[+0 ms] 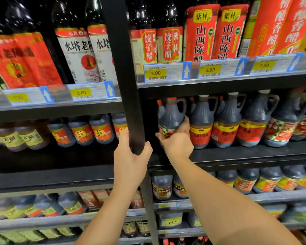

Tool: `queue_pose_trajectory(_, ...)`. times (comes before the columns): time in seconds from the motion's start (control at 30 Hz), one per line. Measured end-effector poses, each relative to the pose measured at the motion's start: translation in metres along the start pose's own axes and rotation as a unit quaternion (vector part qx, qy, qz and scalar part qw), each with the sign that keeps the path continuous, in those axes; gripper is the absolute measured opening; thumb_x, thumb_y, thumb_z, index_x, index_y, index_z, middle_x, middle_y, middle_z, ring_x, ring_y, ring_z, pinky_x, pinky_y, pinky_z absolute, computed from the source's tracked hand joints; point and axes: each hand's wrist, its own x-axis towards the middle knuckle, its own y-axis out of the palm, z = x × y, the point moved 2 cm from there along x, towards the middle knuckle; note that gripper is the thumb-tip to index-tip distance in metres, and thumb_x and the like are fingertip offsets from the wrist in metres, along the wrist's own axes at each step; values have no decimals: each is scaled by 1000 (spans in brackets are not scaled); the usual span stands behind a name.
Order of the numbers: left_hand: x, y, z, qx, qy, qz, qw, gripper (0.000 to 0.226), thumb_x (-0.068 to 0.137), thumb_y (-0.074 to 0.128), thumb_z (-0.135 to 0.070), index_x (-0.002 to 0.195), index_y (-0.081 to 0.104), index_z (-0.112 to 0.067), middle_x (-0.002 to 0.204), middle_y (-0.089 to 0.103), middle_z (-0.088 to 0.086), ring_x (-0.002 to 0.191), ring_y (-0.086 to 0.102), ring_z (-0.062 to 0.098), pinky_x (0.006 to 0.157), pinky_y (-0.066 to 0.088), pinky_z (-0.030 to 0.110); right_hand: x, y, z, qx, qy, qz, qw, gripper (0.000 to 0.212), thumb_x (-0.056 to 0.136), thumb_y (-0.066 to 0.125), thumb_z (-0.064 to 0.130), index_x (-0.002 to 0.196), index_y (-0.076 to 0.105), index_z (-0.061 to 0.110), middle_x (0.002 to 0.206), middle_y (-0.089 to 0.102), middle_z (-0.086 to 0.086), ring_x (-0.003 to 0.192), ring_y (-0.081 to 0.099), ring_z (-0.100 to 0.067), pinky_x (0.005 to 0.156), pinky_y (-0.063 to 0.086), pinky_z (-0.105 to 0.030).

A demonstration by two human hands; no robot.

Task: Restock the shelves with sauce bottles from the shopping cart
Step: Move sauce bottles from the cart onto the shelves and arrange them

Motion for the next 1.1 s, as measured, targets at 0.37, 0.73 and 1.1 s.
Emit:
queue_pose_trajectory(0.37, -10, -10, -4, 1, -7, 32, 999, 49, 84, 72, -29, 123, 47, -43, 105, 58, -40, 99, 57, -14, 74, 45, 4, 3, -16, 3, 52, 19, 39, 998, 122, 60, 84, 54, 152, 14, 13, 147, 43, -8, 131, 46, -28, 92, 50, -42)
queue_pose_trajectory(0.73, -63, -14, 26, 17, -53, -4, 998, 56, 77, 73, -40, 125, 45, -37, 118, 49, -23, 105, 53, -6, 78, 49, 22, -28, -68, -7, 122, -75, -21, 989, 79, 77, 75, 48, 139, 37, 17, 135, 41, 3, 120, 44, -8, 91, 39, -20)
queue_pose_trajectory(1.1, -123, 60, 27, 26, -45, 124, 991, 35, 77, 70, -45, 104, 47, -46, 100, 52, -23, 90, 57, -1, 71, 54, 36, -96, -119, -107, 85, -56, 44, 994, 56, 77, 77, 38, 124, 48, 24, 115, 47, 10, 101, 54, -5, 80, 53, -33)
